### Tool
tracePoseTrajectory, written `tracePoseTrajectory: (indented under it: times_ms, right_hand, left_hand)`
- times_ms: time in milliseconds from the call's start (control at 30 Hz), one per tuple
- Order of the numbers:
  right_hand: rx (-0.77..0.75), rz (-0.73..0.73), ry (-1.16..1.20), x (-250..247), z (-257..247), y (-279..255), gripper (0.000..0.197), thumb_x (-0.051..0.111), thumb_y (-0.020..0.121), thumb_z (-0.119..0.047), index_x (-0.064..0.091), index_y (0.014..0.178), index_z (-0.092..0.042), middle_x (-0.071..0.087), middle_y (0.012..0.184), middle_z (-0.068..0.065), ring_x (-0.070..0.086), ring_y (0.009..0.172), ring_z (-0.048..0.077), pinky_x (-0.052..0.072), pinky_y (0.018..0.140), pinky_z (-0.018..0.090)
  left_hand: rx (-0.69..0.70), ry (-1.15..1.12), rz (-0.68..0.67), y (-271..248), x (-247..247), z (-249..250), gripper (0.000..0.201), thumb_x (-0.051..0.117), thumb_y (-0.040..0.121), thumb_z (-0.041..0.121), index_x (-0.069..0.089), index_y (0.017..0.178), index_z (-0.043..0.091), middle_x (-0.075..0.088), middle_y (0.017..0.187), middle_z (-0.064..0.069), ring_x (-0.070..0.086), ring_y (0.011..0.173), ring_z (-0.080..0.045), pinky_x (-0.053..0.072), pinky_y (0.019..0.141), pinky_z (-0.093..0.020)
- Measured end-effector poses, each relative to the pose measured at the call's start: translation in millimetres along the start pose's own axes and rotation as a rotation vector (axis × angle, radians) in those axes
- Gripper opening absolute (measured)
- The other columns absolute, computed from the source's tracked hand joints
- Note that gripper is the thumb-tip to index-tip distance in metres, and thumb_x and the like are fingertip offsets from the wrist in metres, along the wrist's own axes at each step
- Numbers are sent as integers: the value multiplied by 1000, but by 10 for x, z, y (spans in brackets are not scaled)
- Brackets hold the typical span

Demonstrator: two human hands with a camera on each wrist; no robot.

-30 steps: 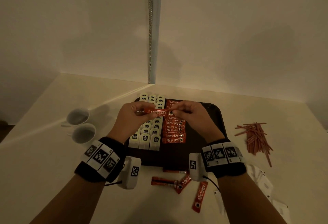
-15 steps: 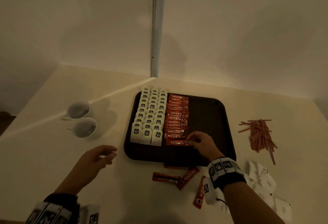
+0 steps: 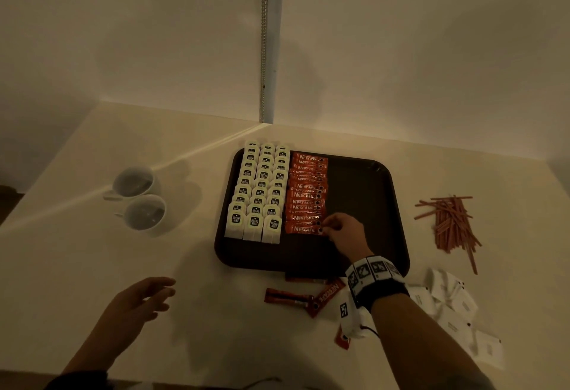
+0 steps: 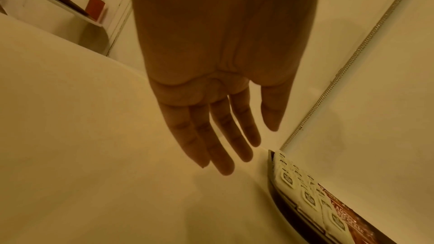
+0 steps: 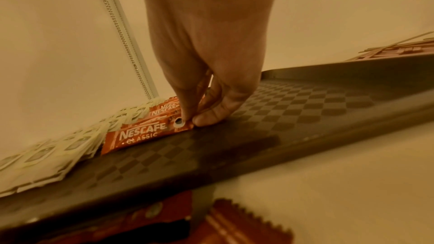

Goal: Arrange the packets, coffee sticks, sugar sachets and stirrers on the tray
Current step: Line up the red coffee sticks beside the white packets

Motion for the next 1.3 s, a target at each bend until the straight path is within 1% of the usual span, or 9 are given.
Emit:
tracePoseTrajectory:
  times_ms: [300, 467, 567, 667, 767, 833, 967, 1100, 1300]
  right_hand:
    - [-8, 40, -69, 19, -30, 8, 16, 64, 86, -12, 59, 101, -9, 56, 92, -2, 53, 85, 8, 36, 61, 10]
    - [4, 45, -18, -37, -30, -2, 24, 64, 87, -19, 55, 107, -10, 57, 96, 1, 56, 88, 13, 46, 72, 21]
    - [-137, 3, -60, -142, -90, -80, 24, 65, 86, -19, 56, 108, -13, 58, 101, -1, 56, 90, 10, 46, 75, 18]
    - [-334, -215, -241, -251, -166, -298, 29, 68, 84, -20, 56, 111, -18, 57, 109, -2, 56, 93, 9, 50, 83, 22]
    - [-401, -521, -520, -279, -173, -622, 41, 71, 80, -23, 54, 117, -25, 50, 118, -5, 50, 102, 9, 44, 86, 18]
    - [-431, -638, -724, -250, -136, -832, 54, 74, 76, -24, 50, 124, -27, 47, 124, -5, 47, 111, 12, 43, 94, 25]
    - [-450, -730, -932, -158, -1, -1152, 77, 78, 72, -26, 38, 137, -29, 39, 137, -1, 48, 118, 21, 45, 94, 30]
    - [-465, -689, -983, -123, 172, -1272, 89, 74, 75, -7, 23, 145, -27, 25, 150, -1, 53, 114, 23, 40, 73, 19]
    - [-514, -533, -915, -69, 243, -1229, 60, 56, 90, -14, 28, 142, -22, 36, 142, 2, 55, 110, 22, 52, 87, 33]
  left_hand:
    - [19, -2, -6, 1, 24, 1, 15, 57, 92, 9, 69, 95, 18, 73, 90, -4, 67, 82, -27, 49, 75, -36]
    - [54, 22, -45, -8, 34, 92, 15, 57, 93, 10, 69, 97, 18, 72, 93, -5, 67, 84, -26, 49, 76, -37]
    - [148, 122, -100, 50, 147, 244, 13, 63, 90, 11, 69, 96, 21, 71, 92, -2, 68, 79, -20, 50, 73, -29]
    - [310, 237, -200, 154, 445, 467, 21, 70, 84, 9, 68, 92, 29, 71, 88, 3, 66, 76, -11, 49, 68, -17]
    - [436, 399, -416, 168, 961, 664, 19, 67, 87, 16, 62, 98, 31, 64, 96, 14, 61, 83, -3, 44, 69, -10]
    - [501, 492, -559, 104, 1326, 732, 21, 66, 88, 20, 60, 106, 28, 57, 100, 18, 55, 87, 2, 43, 71, -7]
    - [634, 741, -689, -3, 1834, 691, 36, 61, 90, 22, 58, 126, 22, 52, 122, 6, 51, 108, -9, 41, 91, -18]
    - [781, 1058, -584, -40, 2024, 576, 51, 52, 93, 17, 40, 142, 22, 39, 144, -2, 42, 124, -20, 38, 104, -33]
    - [888, 1244, -399, -36, 2084, 434, 55, 39, 99, 11, 19, 150, 10, 34, 146, -11, 41, 127, -26, 39, 105, -35]
Point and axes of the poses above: each hand's wrist, its own y-axis towards the middle knuckle, its own x-axis out of the palm, z = x × y, the point moved 2 cm from there along y, towards the middle knuckle
